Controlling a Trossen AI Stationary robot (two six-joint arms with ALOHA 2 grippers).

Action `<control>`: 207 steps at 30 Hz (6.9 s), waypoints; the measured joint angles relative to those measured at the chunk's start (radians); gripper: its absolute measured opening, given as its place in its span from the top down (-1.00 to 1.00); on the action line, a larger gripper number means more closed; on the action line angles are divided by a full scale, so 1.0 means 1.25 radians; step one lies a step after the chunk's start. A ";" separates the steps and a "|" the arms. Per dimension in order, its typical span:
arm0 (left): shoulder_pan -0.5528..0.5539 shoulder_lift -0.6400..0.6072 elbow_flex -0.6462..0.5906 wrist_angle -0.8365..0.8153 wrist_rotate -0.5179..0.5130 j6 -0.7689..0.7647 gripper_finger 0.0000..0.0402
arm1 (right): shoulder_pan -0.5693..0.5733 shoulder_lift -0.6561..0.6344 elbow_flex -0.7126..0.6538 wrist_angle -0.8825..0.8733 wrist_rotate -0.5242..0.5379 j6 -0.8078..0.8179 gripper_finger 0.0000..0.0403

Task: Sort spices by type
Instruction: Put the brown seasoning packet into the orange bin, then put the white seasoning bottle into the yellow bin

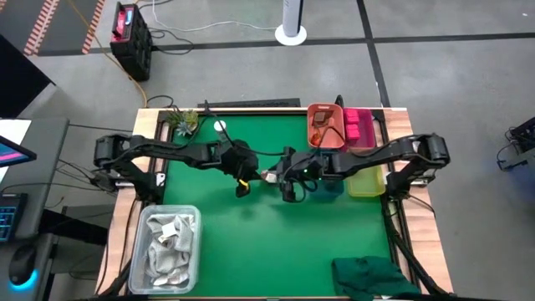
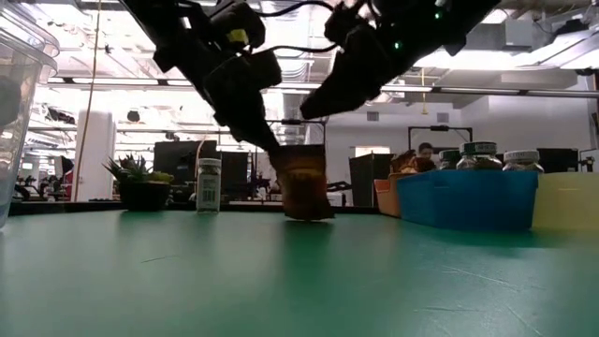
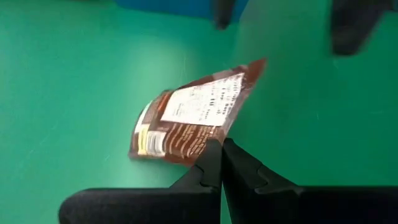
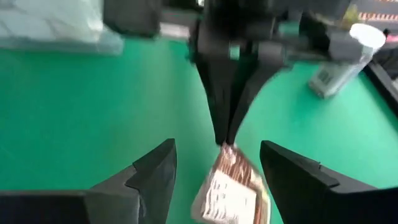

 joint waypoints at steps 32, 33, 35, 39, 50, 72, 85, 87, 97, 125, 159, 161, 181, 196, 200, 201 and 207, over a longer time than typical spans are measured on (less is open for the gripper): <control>0.005 -0.087 0.000 0.062 0.026 0.044 1.00 | 0.004 0.000 0.000 -0.065 0.065 -0.044 0.33; 0.005 -0.086 0.000 0.063 0.026 0.046 1.00 | 0.004 0.000 0.000 -0.063 0.065 -0.039 0.45; 0.005 -0.086 0.000 0.065 0.026 0.057 1.00 | 0.004 0.000 0.000 -0.060 0.065 -0.036 0.70; 0.005 -0.086 0.000 0.066 0.003 0.029 0.98 | 0.004 0.000 -0.001 -0.059 0.065 -0.039 0.91; 0.005 -0.086 0.000 0.059 -0.140 0.060 0.31 | -0.022 -0.009 0.065 -0.263 0.120 0.034 0.93; 0.010 -0.087 -0.162 0.451 -0.195 0.053 0.20 | -0.192 -0.441 -0.107 -0.358 0.601 0.183 0.92; 0.010 -0.087 -0.162 0.432 -0.194 0.058 0.20 | -0.333 -0.400 -0.220 -0.217 0.489 0.229 0.92; 0.010 -0.087 -0.162 0.420 -0.194 0.060 0.20 | -0.343 -0.383 -0.220 -0.216 0.474 0.233 0.92; 0.010 -0.087 -0.162 0.419 -0.193 0.059 0.20 | -0.352 -0.280 -0.224 -0.221 0.470 0.280 0.91; 0.010 -0.106 -0.162 0.403 -0.211 0.056 0.20 | -0.424 -0.328 -0.339 -0.138 0.365 0.327 -0.01; 0.009 -0.176 -0.162 0.258 -0.265 0.057 0.20 | -0.460 -0.448 -0.263 -0.326 0.379 0.273 0.11; 0.009 -0.197 -0.162 0.224 -0.288 0.052 0.20 | -0.464 -0.448 -0.246 -0.350 0.388 0.256 0.11; 0.186 -0.288 -0.046 -0.200 -0.405 -0.103 0.20 | -0.186 -0.513 -0.225 -0.195 0.345 0.118 0.11; 0.338 -0.095 0.154 -0.408 -0.263 0.025 -0.39 | -0.072 -0.538 -0.303 -0.158 0.349 0.126 0.11; 0.354 -0.065 0.160 -0.405 -0.265 0.059 -0.59 | -0.057 -0.573 -0.327 -0.135 0.349 0.109 0.11; 0.359 -0.059 0.160 -0.406 -0.266 0.065 -0.63 | -0.056 -0.585 -0.331 -0.130 0.349 0.107 0.11; 0.394 -0.024 0.162 -0.442 -0.265 0.083 -0.71 | -0.056 -0.645 -0.349 -0.129 0.349 0.107 0.11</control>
